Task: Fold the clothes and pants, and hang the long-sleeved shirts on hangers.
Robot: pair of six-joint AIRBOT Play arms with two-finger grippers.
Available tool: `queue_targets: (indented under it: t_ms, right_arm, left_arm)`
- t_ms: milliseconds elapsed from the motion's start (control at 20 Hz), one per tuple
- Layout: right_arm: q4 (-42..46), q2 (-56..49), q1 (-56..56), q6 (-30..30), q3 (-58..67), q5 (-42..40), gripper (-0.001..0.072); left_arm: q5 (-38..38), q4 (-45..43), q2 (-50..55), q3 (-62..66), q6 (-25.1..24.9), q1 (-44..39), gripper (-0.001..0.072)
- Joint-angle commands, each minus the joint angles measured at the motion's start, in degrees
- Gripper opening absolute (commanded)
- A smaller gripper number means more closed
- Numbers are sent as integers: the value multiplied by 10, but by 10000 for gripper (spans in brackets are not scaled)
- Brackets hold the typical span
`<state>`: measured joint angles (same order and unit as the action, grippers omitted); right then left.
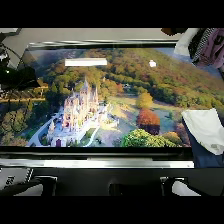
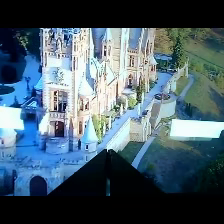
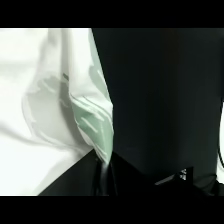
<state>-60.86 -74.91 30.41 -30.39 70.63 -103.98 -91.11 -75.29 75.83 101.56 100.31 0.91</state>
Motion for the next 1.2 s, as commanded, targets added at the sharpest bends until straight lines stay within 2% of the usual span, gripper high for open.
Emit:
queue_targets:
  t_ms: [0, 200, 250, 300, 350, 500, 600, 700, 850, 900, 1050, 1100, 1150]
  right_arm:
    - [3, 5, 0, 2, -30, 2, 34]
    - [4, 5, 0, 2, -31, 10, 39]
    - [4, 5, 0, 2, -31, 11, 94]
    - [6, 5, 0, 2, -31, 12, 196]
    - [8, 5, 0, -8, -31, 19, 258]
    - [5, 10, 0, -25, -22, 62, 256]
    - [-27, 21, 0, -60, -1, 126, 257]
    - [-108, 35, 0, -116, 27, 223, 256]
    - [-315, 47, -27, -295, 72, 405, 245]
    - [-357, 47, -58, -355, 85, 433, 199]
    - [-375, 47, -211, -497, 99, 432, 74]
    - [-368, 47, -267, -526, 98, 413, 66]
    - [-354, 47, -316, -529, 98, 397, 43]
  left_arm:
    - [0, 0, 0, 0, 0, 0, 18]
    - [0, 0, 0, 0, 0, 0, 18]
    - [0, 0, 0, 0, 0, 0, 18]
    - [0, 0, 0, 0, 0, 0, 18]
    - [0, 0, 0, 0, 0, 0, 18]
    - [0, 0, 0, 0, 0, 0, 18]
    - [1, 0, 1, 0, 0, 0, 18]
    - [1, 0, 4, 0, 0, 0, 18]
    - [6, 0, 12, 0, -9, 0, 18]
    - [10, 0, 14, 0, -26, 0, 18]
    - [27, 0, 8, -26, -69, -1, 18]
    - [29, 0, -2, -53, -88, -3, 17]
    - [35, 0, -18, -90, -94, -7, 18]
